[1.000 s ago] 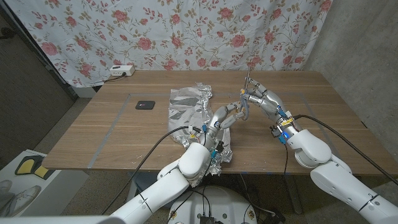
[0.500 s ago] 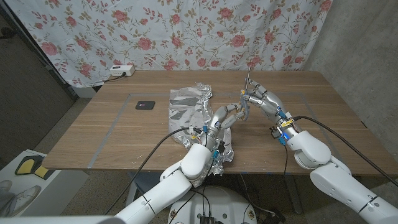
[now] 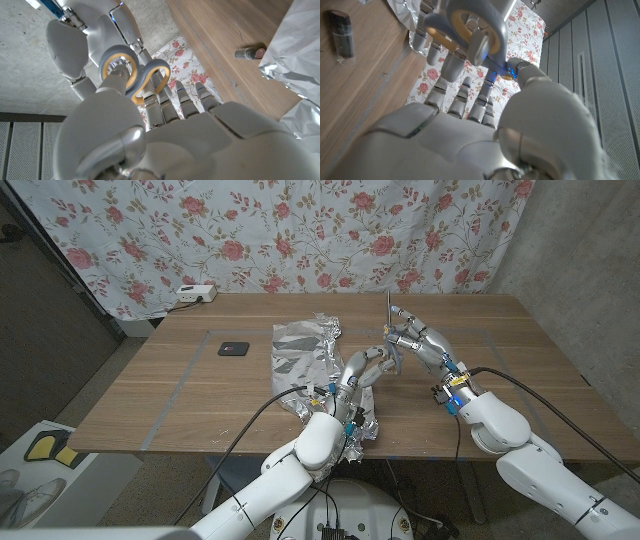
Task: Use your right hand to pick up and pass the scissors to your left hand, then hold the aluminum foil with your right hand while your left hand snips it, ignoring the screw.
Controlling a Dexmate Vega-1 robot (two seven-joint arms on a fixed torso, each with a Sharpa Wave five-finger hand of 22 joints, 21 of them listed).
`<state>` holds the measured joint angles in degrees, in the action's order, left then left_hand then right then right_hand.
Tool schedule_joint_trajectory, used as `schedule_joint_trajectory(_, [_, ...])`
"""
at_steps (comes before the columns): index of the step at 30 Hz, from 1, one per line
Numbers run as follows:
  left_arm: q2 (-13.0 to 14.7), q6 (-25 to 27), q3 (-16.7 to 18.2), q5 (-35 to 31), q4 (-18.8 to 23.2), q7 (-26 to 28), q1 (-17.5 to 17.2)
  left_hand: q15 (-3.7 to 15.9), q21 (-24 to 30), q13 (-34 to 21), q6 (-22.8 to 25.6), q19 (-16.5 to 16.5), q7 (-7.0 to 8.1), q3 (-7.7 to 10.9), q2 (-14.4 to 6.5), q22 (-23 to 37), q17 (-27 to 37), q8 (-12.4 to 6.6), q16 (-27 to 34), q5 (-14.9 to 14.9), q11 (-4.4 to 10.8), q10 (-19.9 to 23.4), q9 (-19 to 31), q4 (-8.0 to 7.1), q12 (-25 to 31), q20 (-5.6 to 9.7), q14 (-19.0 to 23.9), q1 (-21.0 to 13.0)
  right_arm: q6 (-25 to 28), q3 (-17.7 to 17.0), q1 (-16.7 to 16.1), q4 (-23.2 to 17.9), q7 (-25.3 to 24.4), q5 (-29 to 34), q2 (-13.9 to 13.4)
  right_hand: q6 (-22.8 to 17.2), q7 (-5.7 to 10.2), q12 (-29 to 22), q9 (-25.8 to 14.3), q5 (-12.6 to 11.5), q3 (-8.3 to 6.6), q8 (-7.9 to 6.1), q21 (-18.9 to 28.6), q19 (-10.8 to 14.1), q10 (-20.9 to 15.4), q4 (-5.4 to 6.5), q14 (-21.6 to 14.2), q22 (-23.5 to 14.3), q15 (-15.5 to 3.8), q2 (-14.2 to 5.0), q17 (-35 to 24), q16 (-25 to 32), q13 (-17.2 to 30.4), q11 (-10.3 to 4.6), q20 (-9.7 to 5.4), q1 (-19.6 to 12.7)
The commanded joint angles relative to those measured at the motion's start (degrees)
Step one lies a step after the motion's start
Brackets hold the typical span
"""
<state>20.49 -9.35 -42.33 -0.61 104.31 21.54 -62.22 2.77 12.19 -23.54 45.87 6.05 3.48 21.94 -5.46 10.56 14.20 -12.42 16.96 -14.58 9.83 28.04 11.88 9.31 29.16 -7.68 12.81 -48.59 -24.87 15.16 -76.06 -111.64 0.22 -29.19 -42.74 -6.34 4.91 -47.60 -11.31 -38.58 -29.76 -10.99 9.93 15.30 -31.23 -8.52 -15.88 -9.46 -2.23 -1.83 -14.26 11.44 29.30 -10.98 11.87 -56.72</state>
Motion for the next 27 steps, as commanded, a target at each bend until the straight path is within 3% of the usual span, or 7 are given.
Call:
schedule_joint_trajectory(1, [-0.4, 1.1, -0.4, -0.3, 0.2, 0.7, -0.2, 0.10, 0.1, -0.8, -0.1, 0.4, 0.13, -0.70, 0.9, 0.1, 0.4, 0.10, 0.4, 0.3, 0.22, -0.4, 0.1, -0.17, 0.7, -0.22, 0.5, 0.0, -1.1, 0.2, -0.5, -0.3, -1.2, 0.7, 1.1, -0.2, 0.12, -0.4, -0.1, -0.3, -0.39, -0.14, 0.3, -0.7, -0.7, -0.24, 0.3, -0.2, -6.74, -0.42, -0.1, 0.1, 1.0, -0.89, 0.16, -0.1])
schedule_joint_trajectory(10, [-1.3, 0.2, -0.4, 0.1, -0.5, 1.9, -0.6, 0.66, 0.4, -3.1, 2.4, 1.4, -0.16, -1.20, 0.2, 0.2, 1.7, -0.78, 1.7, 0.7, 0.23, 1.4, 0.5, -0.18, 3.7, -0.75, 2.3, -0.5, -1.4, 0.2, -0.8, -0.1, -2.4, 1.9, 1.7, -0.2, 0.26, -0.3, -0.1, -0.3, -0.52, -0.14, 0.0, -2.3, -0.3, -0.25, 1.4, -0.2, -6.14, -0.37, -0.1, -0.1, 1.0, -1.01, 0.30, 0.0])
schedule_joint_trajectory(14, [-1.6, -0.3, -0.3, -0.4, -0.8, 2.8, -0.8, 1.73, 0.8, -4.9, 3.6, 2.6, 0.22, -0.77, -0.7, 0.3, 2.6, -1.25, 2.9, 0.7, 1.46, 4.0, 1.0, 0.61, 6.6, -0.65, 4.1, -2.7, -1.0, 0.3, -0.6, 0.0, -2.8, 2.8, 1.8, -0.3, 0.49, -0.1, -0.1, -0.3, -0.60, -0.14, -0.1, -3.2, -0.2, -0.27, 1.9, -0.2, -5.77, -0.31, -0.1, -0.2, 0.8, -1.04, 0.35, 0.1])
schedule_joint_trajectory(22, [-3.0, -1.3, 0.1, -0.6, -1.8, 5.3, -1.5, 2.55, 1.4, -7.9, 5.2, 4.4, 0.31, 0.00, -1.7, 0.4, 4.2, -2.56, 4.5, 0.5, 1.50, 4.1, 2.5, 1.20, 9.5, -0.74, 6.0, -7.2, -0.7, 0.9, 0.0, 0.4, -2.2, 2.5, 1.8, -0.3, 0.69, 0.2, -0.1, -0.3, -0.65, -0.14, -0.1, -3.7, -0.1, -0.28, 2.2, -0.2, -5.51, -0.30, -0.1, -0.2, 0.5, -1.07, 0.32, 0.1])
schedule_joint_trajectory(27, [-3.6, -0.7, 0.2, -0.6, -1.9, 5.8, -1.5, 2.93, 1.8, -10.4, 5.9, 5.6, 0.88, -0.43, -1.1, 0.5, 5.7, -3.92, 6.3, 0.7, 1.56, 4.4, 3.9, 1.10, 11.9, -0.47, 8.1, -9.6, -0.5, 1.5, 0.5, 0.5, -1.5, 2.5, 1.6, -0.3, 0.75, 0.3, -0.1, -0.2, -0.63, -0.15, 0.0, -3.9, 0.0, -0.23, 2.3, -0.2, -5.45, -0.26, -0.1, -0.1, 0.4, -1.06, 0.27, 0.2])
